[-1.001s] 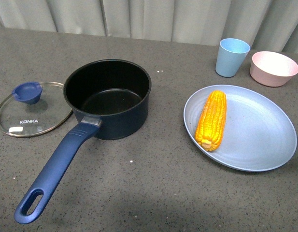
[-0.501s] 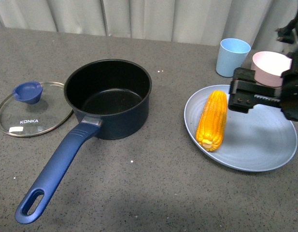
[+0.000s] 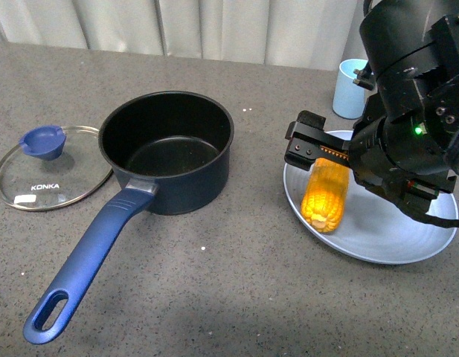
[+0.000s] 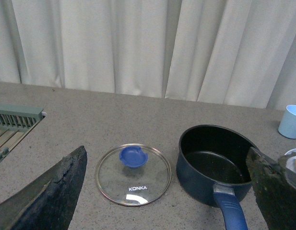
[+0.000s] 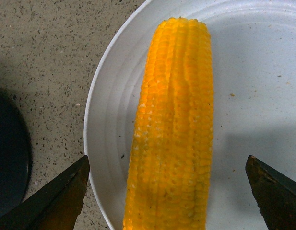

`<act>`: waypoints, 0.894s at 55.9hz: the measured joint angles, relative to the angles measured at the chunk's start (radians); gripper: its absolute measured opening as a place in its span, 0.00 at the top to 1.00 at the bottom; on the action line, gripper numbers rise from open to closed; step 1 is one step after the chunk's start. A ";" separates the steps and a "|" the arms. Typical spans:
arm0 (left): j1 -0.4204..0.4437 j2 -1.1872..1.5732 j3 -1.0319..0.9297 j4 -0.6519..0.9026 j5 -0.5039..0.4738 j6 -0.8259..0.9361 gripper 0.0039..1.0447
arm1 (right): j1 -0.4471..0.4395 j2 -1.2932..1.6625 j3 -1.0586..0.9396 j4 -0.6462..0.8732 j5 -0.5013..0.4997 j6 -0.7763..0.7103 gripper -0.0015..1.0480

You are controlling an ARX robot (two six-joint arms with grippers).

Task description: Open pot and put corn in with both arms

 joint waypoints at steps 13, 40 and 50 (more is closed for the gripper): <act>0.000 0.000 0.000 0.000 0.000 0.000 0.06 | 0.003 0.044 0.056 -0.049 0.022 0.021 0.09; 0.000 0.000 0.000 0.000 0.000 0.000 0.06 | 0.003 0.095 0.101 -0.104 0.026 0.022 0.58; 0.000 0.000 0.000 0.000 0.000 0.000 0.06 | -0.006 0.088 0.089 -0.074 0.019 0.005 0.75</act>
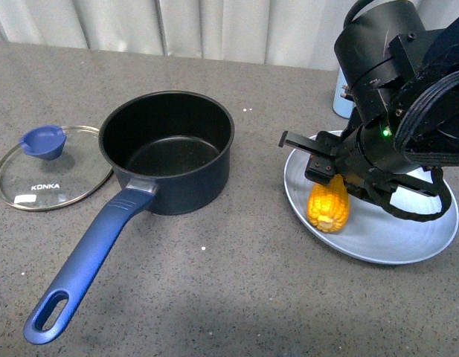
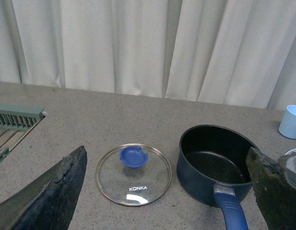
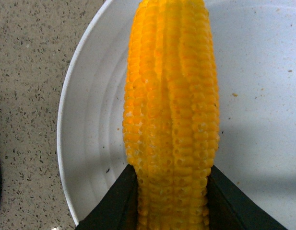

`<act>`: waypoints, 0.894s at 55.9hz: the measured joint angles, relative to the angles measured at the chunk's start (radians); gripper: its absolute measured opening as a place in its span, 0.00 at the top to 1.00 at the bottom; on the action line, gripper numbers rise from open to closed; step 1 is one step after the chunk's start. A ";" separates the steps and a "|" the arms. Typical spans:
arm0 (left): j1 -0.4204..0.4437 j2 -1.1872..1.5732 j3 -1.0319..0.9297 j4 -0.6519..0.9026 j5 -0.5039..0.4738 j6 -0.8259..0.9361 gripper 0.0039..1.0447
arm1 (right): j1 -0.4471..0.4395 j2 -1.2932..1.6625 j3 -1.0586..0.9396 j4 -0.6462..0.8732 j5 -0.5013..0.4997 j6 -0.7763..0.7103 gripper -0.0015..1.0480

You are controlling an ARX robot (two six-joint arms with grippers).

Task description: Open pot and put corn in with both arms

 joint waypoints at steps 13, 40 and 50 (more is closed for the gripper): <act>0.000 0.000 0.000 0.000 0.000 0.000 0.06 | -0.011 -0.086 -0.052 0.045 -0.050 -0.048 0.81; 0.000 0.000 0.000 0.000 0.000 0.000 0.06 | 0.103 -0.133 0.208 -0.059 -0.273 -0.129 0.85; 0.000 0.000 0.000 0.000 0.000 0.000 0.06 | 0.172 -0.028 0.364 -0.154 -0.302 -0.129 0.86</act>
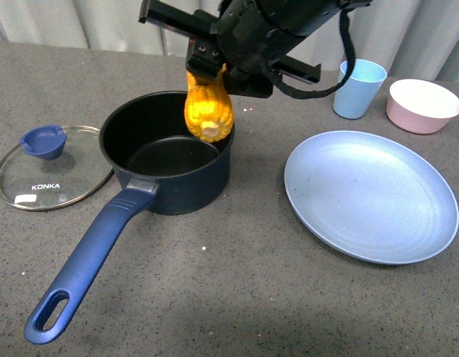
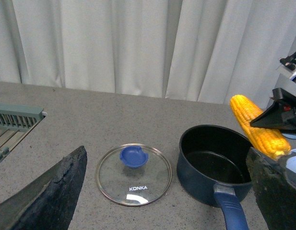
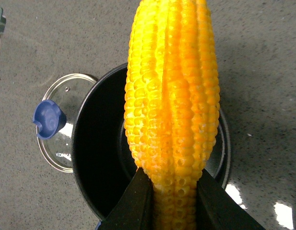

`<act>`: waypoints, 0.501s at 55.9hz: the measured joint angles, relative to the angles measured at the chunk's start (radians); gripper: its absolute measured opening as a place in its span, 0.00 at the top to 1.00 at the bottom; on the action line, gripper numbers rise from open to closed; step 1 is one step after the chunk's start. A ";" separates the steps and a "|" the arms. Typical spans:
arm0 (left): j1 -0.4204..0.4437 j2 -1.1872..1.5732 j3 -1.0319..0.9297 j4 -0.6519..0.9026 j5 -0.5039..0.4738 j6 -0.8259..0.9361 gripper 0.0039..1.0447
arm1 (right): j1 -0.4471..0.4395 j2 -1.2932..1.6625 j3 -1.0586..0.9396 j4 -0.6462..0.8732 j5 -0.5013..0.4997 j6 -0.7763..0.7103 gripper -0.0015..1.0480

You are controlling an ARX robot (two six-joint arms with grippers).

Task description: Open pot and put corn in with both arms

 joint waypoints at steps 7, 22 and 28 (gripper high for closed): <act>0.000 0.000 0.000 0.000 0.000 0.000 0.06 | 0.037 0.044 0.053 -0.030 -0.008 0.012 0.87; 0.000 0.000 0.000 0.000 0.000 0.000 0.06 | 0.082 0.091 0.087 -0.059 -0.004 0.027 0.87; 0.000 0.000 0.000 0.000 0.000 0.000 0.06 | 0.087 0.095 0.087 -0.053 0.002 0.032 0.87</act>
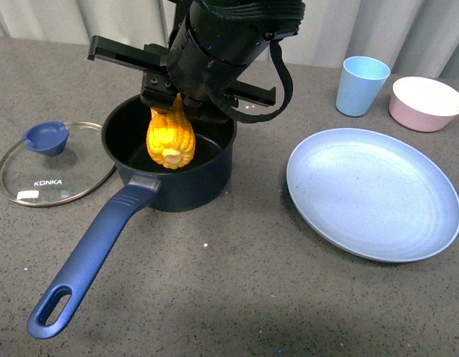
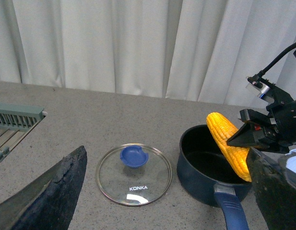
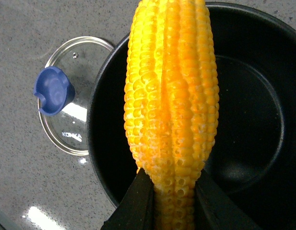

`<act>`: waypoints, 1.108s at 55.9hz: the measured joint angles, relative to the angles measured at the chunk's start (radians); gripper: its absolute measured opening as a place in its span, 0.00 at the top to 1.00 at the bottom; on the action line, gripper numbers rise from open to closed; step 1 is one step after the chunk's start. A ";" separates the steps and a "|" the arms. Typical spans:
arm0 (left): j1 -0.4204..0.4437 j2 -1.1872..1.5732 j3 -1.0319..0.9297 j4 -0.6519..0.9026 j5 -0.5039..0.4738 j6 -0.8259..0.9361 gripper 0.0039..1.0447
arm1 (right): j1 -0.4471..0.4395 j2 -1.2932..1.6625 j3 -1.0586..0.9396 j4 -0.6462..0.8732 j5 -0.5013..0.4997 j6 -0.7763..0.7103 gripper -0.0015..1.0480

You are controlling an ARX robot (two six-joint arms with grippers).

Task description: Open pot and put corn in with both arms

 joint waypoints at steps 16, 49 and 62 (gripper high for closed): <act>0.000 0.000 0.000 0.000 0.000 0.000 0.06 | 0.000 0.000 -0.006 0.039 0.013 0.018 0.62; 0.000 0.000 0.000 0.000 0.000 0.000 0.06 | -0.029 -0.184 -0.305 0.340 0.205 -0.050 0.09; 0.000 0.000 0.000 0.000 0.000 0.000 0.06 | -0.104 -0.386 -0.609 0.519 0.233 -0.130 0.09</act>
